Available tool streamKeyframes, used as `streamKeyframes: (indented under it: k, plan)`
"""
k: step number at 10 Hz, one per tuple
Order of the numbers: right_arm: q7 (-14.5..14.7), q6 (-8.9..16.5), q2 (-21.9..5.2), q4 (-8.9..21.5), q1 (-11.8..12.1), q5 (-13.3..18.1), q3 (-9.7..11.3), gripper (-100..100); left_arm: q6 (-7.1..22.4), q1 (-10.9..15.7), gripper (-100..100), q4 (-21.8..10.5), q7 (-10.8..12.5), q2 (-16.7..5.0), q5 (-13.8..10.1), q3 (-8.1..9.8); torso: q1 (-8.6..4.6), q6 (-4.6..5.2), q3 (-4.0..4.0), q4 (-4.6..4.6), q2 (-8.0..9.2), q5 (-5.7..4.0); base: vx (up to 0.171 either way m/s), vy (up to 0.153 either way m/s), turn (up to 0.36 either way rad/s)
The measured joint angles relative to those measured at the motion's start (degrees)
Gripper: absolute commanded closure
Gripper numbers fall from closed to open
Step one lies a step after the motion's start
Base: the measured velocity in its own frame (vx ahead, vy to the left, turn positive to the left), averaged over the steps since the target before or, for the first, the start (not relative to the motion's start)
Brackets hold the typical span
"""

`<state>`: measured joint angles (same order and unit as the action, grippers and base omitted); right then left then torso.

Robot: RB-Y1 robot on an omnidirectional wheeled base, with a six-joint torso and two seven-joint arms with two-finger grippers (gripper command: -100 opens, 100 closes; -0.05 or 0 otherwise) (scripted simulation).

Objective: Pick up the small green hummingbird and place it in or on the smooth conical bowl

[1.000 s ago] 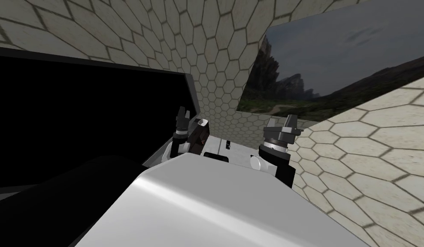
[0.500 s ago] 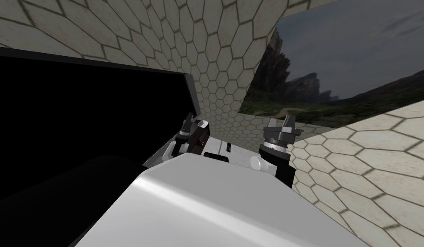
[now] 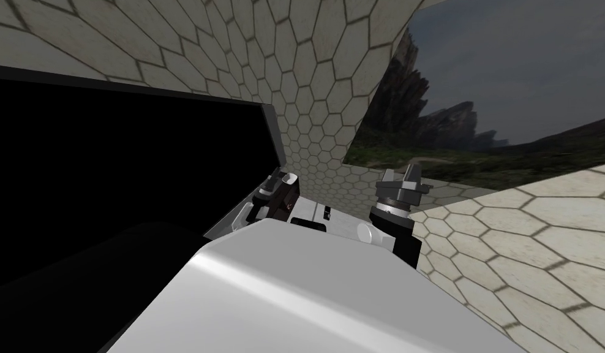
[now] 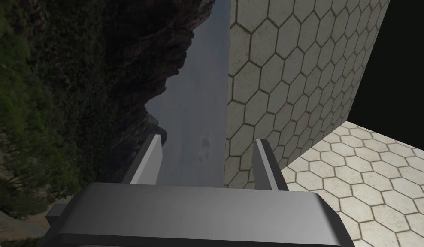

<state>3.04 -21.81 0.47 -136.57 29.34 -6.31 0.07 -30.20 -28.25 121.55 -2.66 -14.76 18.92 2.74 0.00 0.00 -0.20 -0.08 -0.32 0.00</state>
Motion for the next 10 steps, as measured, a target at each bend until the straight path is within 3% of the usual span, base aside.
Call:
streamKeyframes:
  k: [2,4,5,7,10]
  plan:
    - [0.0,0.0,0.0,0.0,0.0,0.0,0.0,0,-0.7,1.1,-100,-3.4,0.0,-1.1,0.7,0.47,0.05,0.00,0.06,0.02,0.09,0.01,0.081,0.001,0.040]
    - [0.0,0.0,0.0,0.0,0.0,0.0,0.0,0,-1.0,2.3,-100,-8.7,-0.9,-3.2,3.5,0.14,0.08,0.00,-0.06,-0.02,-0.12,0.02,0.131,0.000,0.021]
    - [0.0,0.0,0.0,0.0,0.0,0.0,0.0,0,-0.4,1.7,-100,-9.9,-1.3,-4.4,4.9,-0.26,0.04,0.00,-0.10,-0.04,-0.19,0.01,0.094,-0.005,0.008]
    - [0.0,0.0,0.0,0.0,0.0,0.0,0.0,0,-1.0,2.4,-100,-14.9,-1.8,-6.0,6.1,-0.12,0.08,0.00,0.01,0.00,0.02,0.02,0.071,0.013,-0.003]
    - [0.0,0.0,0.0,0.0,0.0,0.0,0.0,0,0.0,2.8,-100,-20.1,-3.2,-8.2,8.8,-1.28,0.06,0.00,0.05,0.02,0.09,0.02,0.056,0.006,-0.009]
